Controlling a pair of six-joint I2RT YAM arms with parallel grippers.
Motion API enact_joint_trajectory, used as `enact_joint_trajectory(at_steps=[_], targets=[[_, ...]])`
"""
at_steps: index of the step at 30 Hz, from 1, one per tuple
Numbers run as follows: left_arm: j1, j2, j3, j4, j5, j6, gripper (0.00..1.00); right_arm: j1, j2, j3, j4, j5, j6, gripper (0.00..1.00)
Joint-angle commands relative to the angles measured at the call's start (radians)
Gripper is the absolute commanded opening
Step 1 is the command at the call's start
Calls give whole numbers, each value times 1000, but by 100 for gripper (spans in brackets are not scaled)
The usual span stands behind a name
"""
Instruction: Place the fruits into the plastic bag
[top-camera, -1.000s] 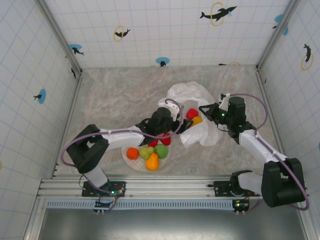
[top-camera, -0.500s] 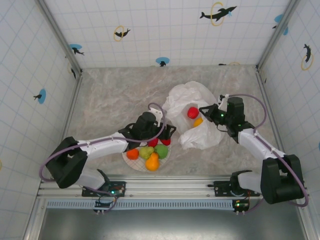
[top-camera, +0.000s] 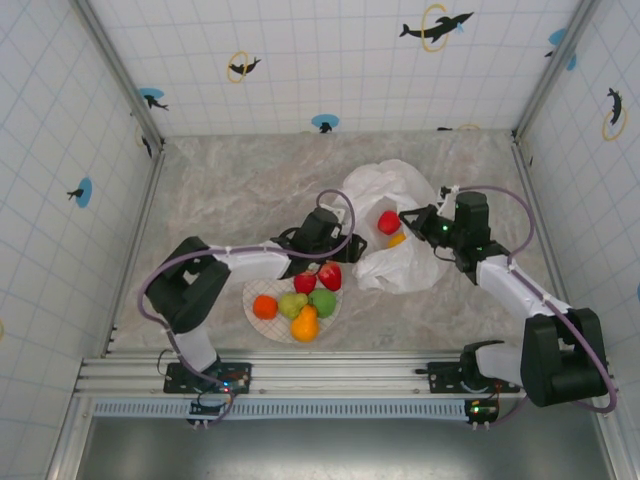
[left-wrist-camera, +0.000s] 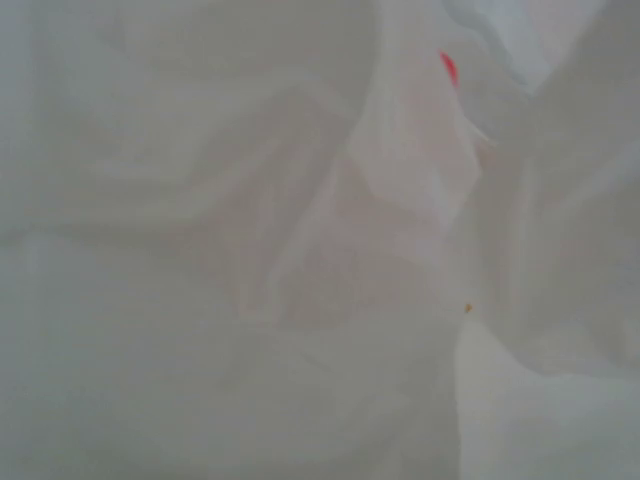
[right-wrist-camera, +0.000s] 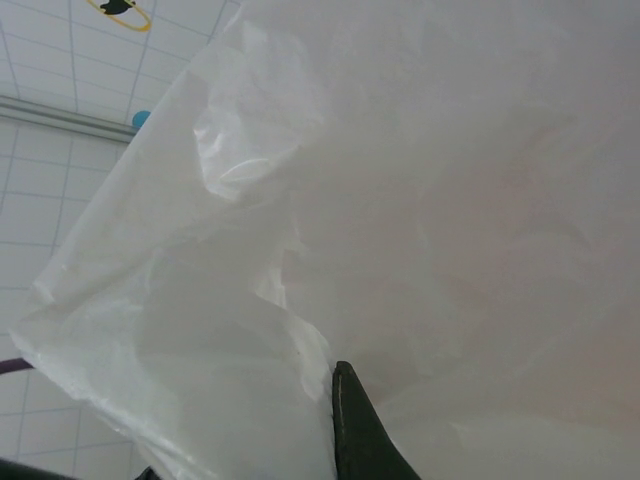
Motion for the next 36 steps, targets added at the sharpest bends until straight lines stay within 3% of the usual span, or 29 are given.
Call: enact_joint_trajectory(at_steps=[1, 5, 8, 17, 20, 29, 32, 36], targets=[[8, 70, 61, 27, 33, -37, 82, -8, 12, 51, 35, 0, 3, 0], [7, 145, 107, 94, 94, -68, 81, -9, 18, 58, 35, -6, 2, 0], [7, 208, 163, 128, 136, -91, 72, -14, 19, 56, 33, -9, 0, 0], [9, 205, 180, 202, 188, -108, 11, -55, 9, 91, -80, 12, -113, 0], [9, 133, 143, 223, 216, -96, 0, -62, 6, 167, -240, 84, -244, 0], [-4, -140, 47, 262, 387, -147, 0, -59, -28, 404, -585, 344, -513, 0], [-9, -186, -9, 250, 374, -143, 0, -57, -35, 411, -591, 369, -527, 0], [-8, -195, -49, 162, 288, -88, 4, -44, -21, 380, -540, 306, -515, 0]])
